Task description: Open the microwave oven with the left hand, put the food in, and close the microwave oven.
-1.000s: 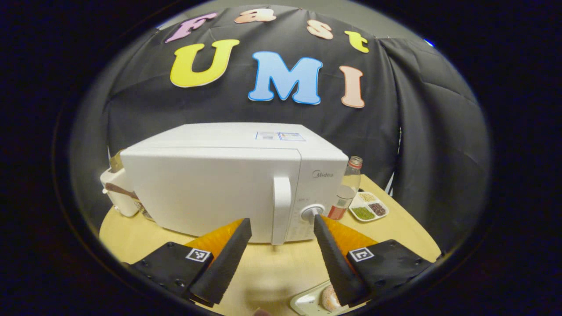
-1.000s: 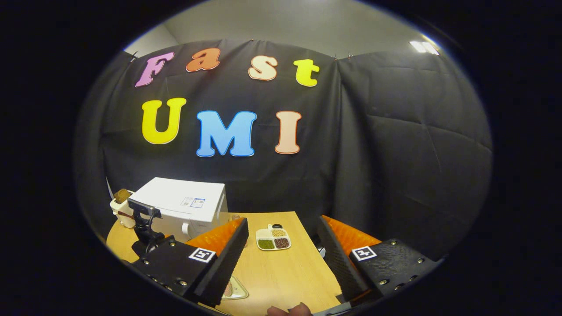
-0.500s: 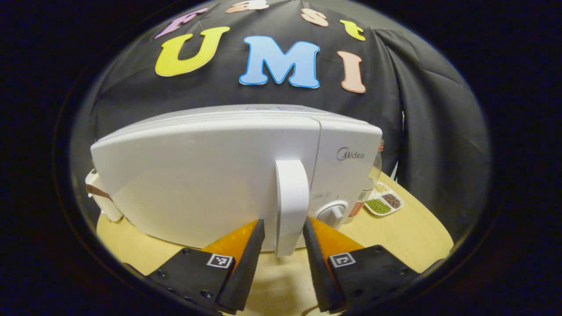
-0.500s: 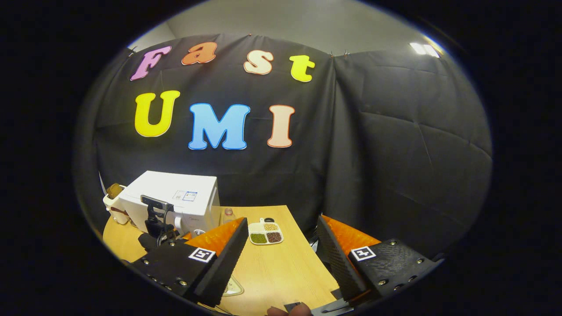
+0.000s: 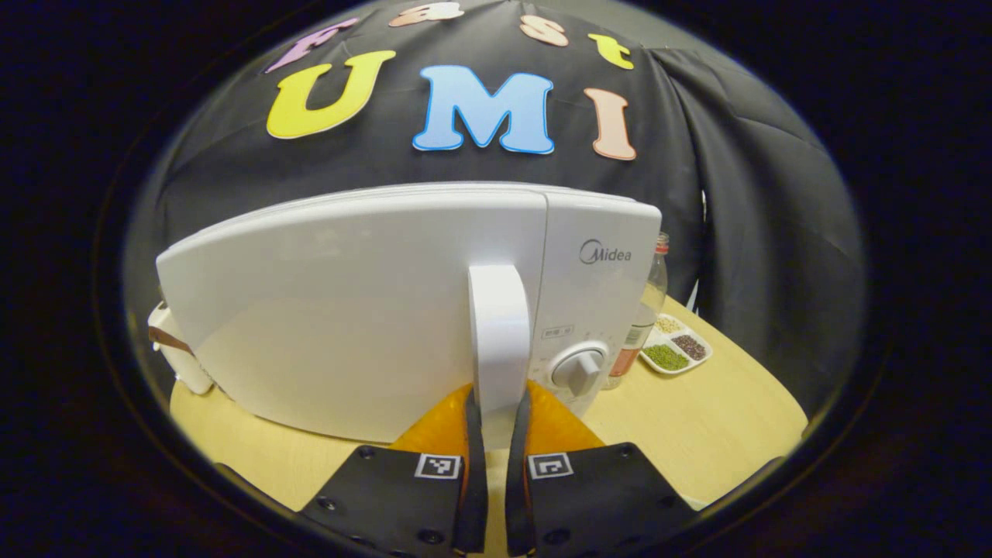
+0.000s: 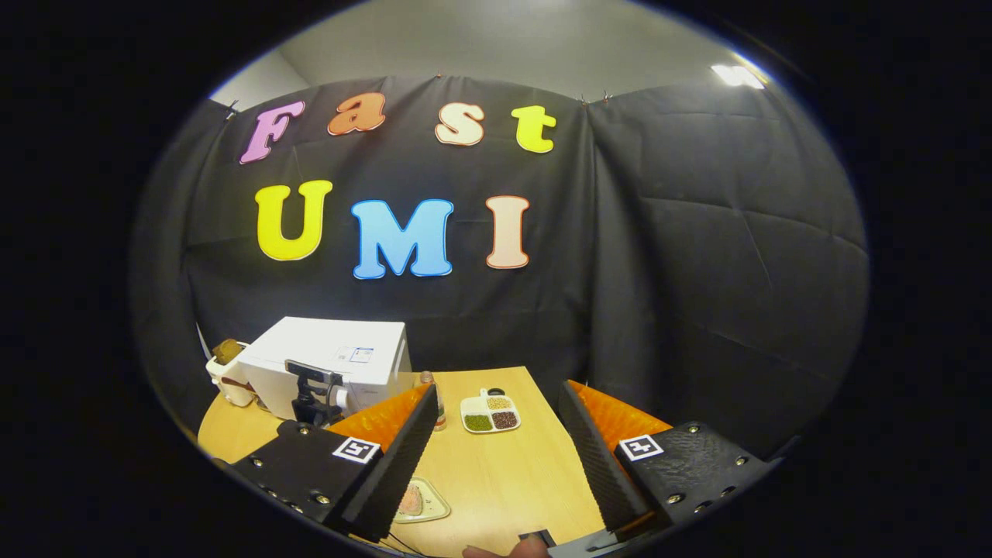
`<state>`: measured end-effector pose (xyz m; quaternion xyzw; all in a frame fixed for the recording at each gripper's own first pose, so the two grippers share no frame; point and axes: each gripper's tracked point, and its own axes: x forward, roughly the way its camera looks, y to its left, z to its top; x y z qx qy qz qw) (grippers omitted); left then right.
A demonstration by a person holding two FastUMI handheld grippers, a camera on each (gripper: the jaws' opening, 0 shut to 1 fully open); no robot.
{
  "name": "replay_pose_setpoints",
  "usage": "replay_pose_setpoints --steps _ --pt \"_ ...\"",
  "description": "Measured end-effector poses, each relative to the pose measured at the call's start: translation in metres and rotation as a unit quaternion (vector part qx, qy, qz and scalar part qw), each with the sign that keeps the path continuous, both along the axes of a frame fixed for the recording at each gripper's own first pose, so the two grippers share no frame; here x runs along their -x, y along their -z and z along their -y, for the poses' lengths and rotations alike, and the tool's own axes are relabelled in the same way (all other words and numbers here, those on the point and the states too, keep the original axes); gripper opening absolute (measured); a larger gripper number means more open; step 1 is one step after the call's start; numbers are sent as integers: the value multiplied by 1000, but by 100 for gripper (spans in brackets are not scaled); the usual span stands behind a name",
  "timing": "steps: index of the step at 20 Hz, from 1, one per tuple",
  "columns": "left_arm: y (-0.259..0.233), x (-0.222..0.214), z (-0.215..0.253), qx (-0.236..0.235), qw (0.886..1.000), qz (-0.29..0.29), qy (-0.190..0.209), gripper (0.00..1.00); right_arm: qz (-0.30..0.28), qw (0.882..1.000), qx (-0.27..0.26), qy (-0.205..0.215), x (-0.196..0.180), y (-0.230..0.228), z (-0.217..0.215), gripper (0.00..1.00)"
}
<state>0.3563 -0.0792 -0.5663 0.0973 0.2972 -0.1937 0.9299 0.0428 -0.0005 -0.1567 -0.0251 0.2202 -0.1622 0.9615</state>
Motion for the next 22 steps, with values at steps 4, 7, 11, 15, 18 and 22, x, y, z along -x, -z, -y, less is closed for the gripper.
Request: replay_pose_setpoints --steps 4,7,11,15,18,22 --pt "0 1 -1 -13 1000 -12 19 17 21 999 -31 -24 24 -8 0 96" --pt "1 1 -1 -20 999 -31 -5 18 39 996 -67 -42 42 -24 7 97" --pt "1 3 -3 -47 997 -33 -47 18 46 993 -88 -57 65 -29 21 97" --pt "-9 63 -35 -69 994 -16 -86 18 39 988 -110 -98 77 -20 16 98" --pt "-25 125 -87 -93 990 1 -104 18 30 982 -128 -138 78 -7 3 98" --pt "-36 188 -182 -113 980 -18 -165 17 0 967 -176 -182 76 30 -25 98"
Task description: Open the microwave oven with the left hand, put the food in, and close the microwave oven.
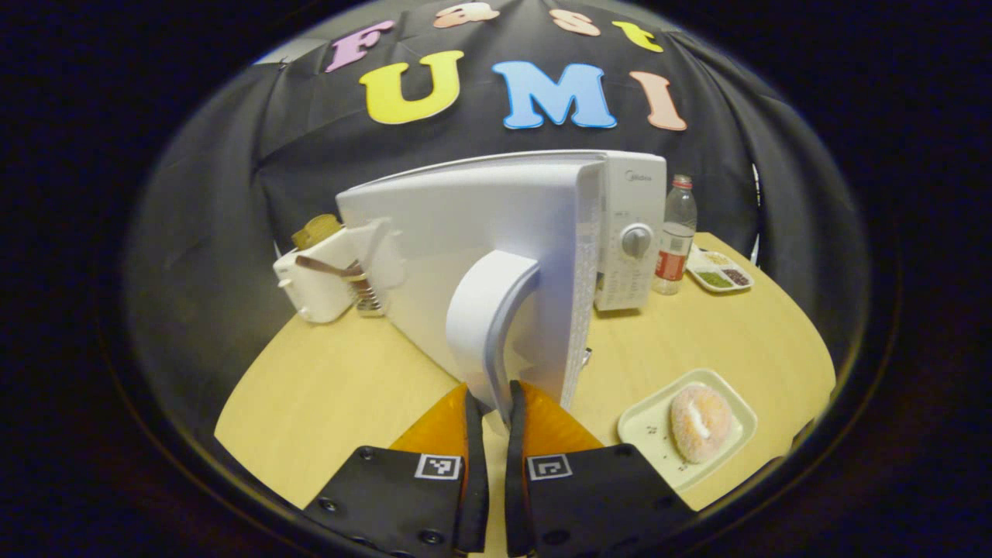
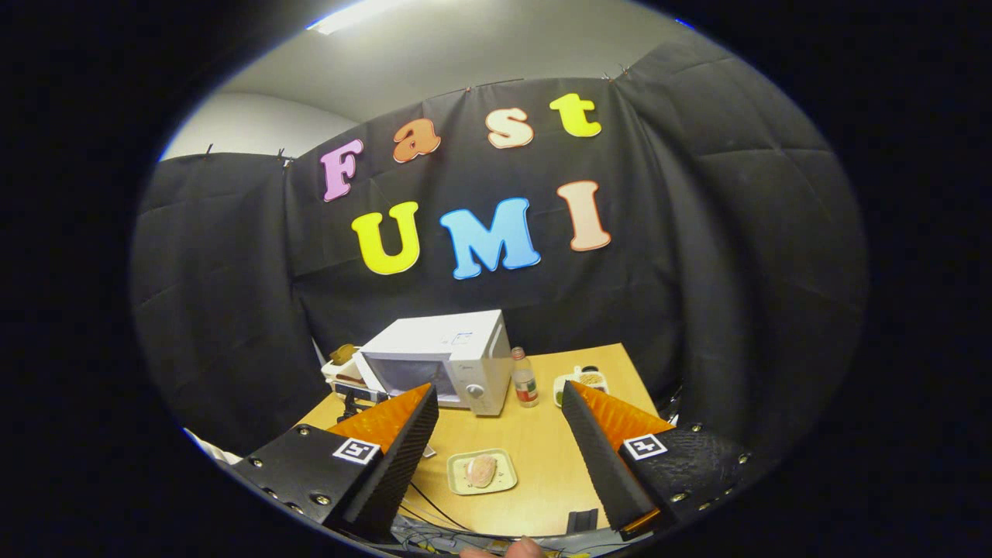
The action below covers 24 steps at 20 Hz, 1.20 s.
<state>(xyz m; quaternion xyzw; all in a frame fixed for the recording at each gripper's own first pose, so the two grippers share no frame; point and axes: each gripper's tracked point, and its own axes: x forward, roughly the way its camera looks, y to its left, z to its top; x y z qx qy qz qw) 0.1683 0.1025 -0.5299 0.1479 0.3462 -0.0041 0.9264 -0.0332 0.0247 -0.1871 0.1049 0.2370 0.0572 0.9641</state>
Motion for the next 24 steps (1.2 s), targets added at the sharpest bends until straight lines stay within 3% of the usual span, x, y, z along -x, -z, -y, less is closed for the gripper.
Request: replay_pose_setpoints --steps 2,5,9,14,16,17,18,19,21,22,23,24 --pt "-4 19 -53 -17 999 -5 -37 17 -16 1000 -11 -17 -3 18 -13 98" --pt "-3 36 -88 34 998 -7 -52 17 -35 999 14 -35 -15 44 -28 98" --pt "-8 39 -119 48 999 3 -16 17 -80 995 42 -41 -36 86 -58 98" --pt "-11 42 -165 91 995 46 3 16 -131 986 94 -32 -69 160 -89 99" --pt "-11 41 -179 106 993 46 13 16 -172 977 119 -30 -73 206 -95 99" --pt "-3 43 -185 126 992 25 -3 17 -198 972 121 -36 -72 232 -101 99" --pt "16 62 -197 135 990 -33 -37 25 -221 967 123 -39 -71 253 -105 99" --pt "21 75 -212 137 988 -50 -56 42 -240 961 131 -39 -67 272 -107 99" --pt "13 89 -238 120 990 -23 -76 76 -276 948 156 -40 -60 305 -109 99" --pt "11 102 -248 110 990 -18 -88 76 -288 942 165 -52 -59 319 -113 99" --pt "12 122 -257 110 988 -18 -103 67 -303 934 176 -61 -59 335 -113 99" --pt "14 143 -264 115 986 -23 -120 74 -318 929 180 -66 -58 347 -115 98"
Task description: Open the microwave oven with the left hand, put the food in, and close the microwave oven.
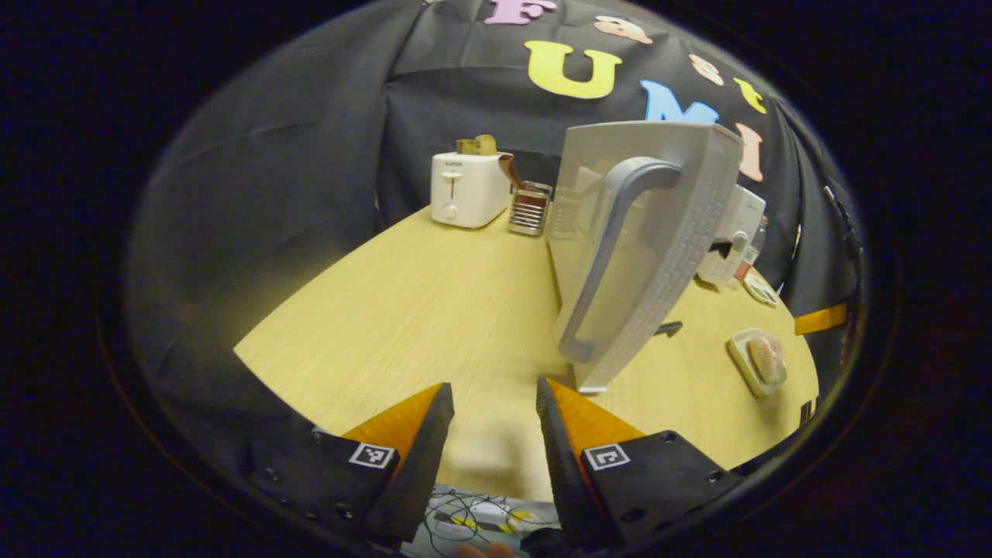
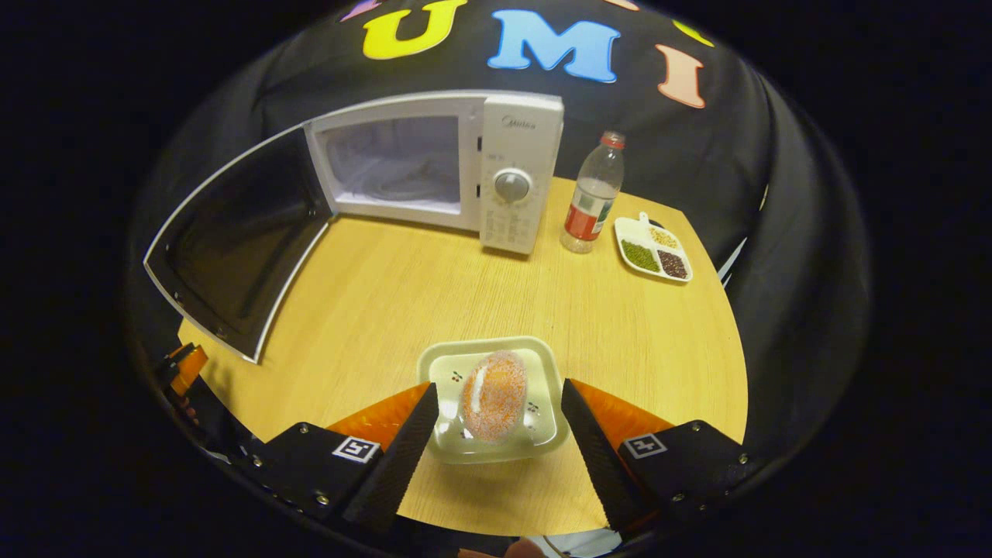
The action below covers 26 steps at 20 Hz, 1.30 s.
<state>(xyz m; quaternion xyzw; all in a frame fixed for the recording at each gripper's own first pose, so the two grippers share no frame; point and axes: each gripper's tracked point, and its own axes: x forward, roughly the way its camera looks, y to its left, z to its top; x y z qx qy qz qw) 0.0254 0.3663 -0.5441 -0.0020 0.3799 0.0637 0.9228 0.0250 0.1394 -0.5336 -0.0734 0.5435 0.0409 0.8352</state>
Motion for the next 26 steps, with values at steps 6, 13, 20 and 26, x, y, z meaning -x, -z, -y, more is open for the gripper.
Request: replay_pose_setpoints --steps 6,13,20,26 --pt "10 111 -28 -53 994 -50 -85 87 -53 998 47 -2 -1 49 16 95" --pt "12 162 -2 -26 977 -104 -185 88 -60 997 -22 37 3 81 -2 88" --pt "-39 153 45 -62 976 -100 -180 88 -8 997 -35 -70 3 81 -7 75" --pt "-95 116 86 -57 978 -52 -196 87 6 995 -46 -86 -2 81 -11 56"
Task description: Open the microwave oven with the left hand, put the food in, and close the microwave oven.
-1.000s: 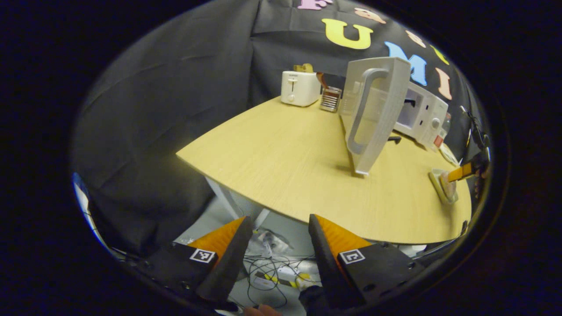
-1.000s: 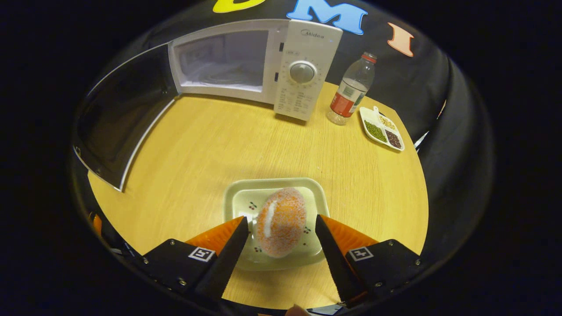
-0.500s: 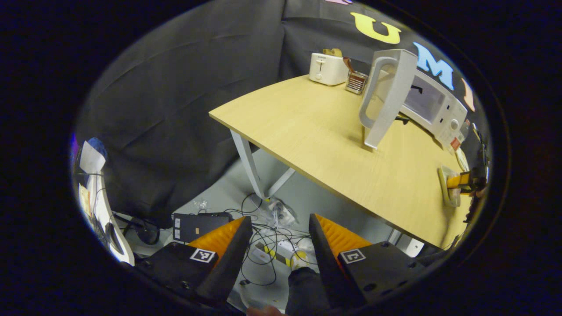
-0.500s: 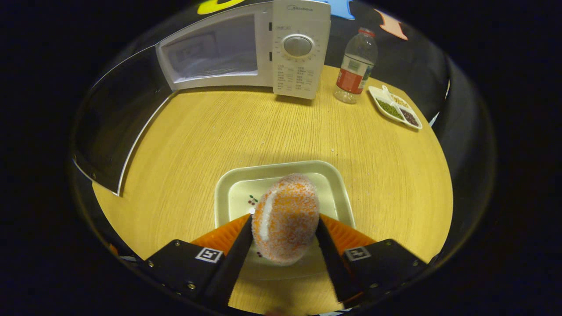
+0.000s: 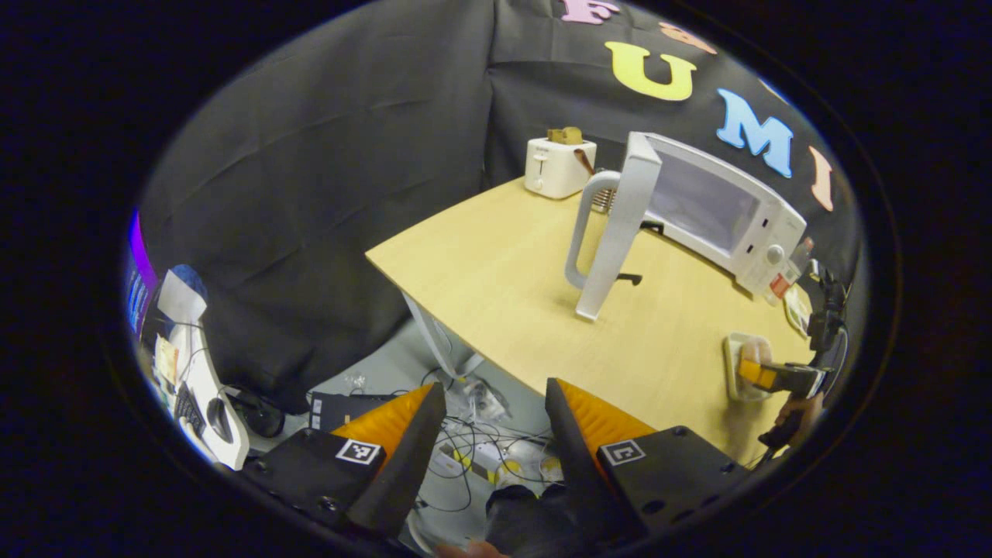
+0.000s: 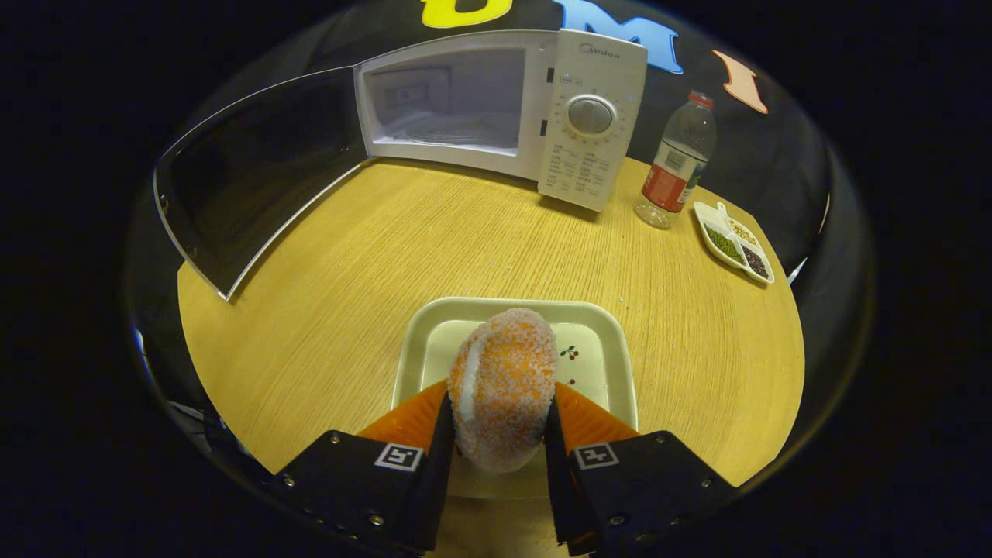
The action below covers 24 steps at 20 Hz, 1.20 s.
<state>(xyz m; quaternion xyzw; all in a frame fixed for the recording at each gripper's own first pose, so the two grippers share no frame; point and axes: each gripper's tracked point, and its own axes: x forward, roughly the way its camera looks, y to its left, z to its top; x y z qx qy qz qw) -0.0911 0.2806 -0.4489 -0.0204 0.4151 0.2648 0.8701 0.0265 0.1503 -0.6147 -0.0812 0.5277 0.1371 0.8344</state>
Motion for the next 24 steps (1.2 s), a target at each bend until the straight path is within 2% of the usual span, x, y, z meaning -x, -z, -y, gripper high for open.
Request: replay_pose_setpoints --steps 2,3,5,8,12,14,15,18,20,22,24 --pt "-15 -11 8 0 1000 18 -5 87 -24 999 -19 26 0 -1 0 55" --pt "-21 -13 10 -2 1000 23 -6 82 -34 998 -32 46 -3 -3 -1 56" --pt "-33 -17 14 -7 1000 29 -3 82 -45 994 -63 82 -15 -13 -11 55" --pt "-46 -27 25 10 999 44 -7 87 -42 989 -102 97 -41 -32 -39 55" --pt "-63 -44 24 6 998 61 2 92 -38 975 -169 140 -81 -51 -92 55" --pt "-68 -47 25 2 998 61 8 88 -28 970 -183 158 -103 -54 -109 55" --pt "-69 -45 25 2 998 61 7 83 -21 966 -193 170 -113 -55 -115 55" --pt "-74 -46 24 9 998 66 -1 84 -11 952 -225 206 -147 -58 -140 53" --pt "-76 -46 23 7 998 65 0 83 9 939 -256 230 -179 -60 -164 53" --pt "-77 -47 19 3 998 60 2 92 29 929 -270 251 -206 -59 -180 55" --pt "-77 -48 20 2 998 58 0 92 54 916 -279 284 -231 -57 -189 55"
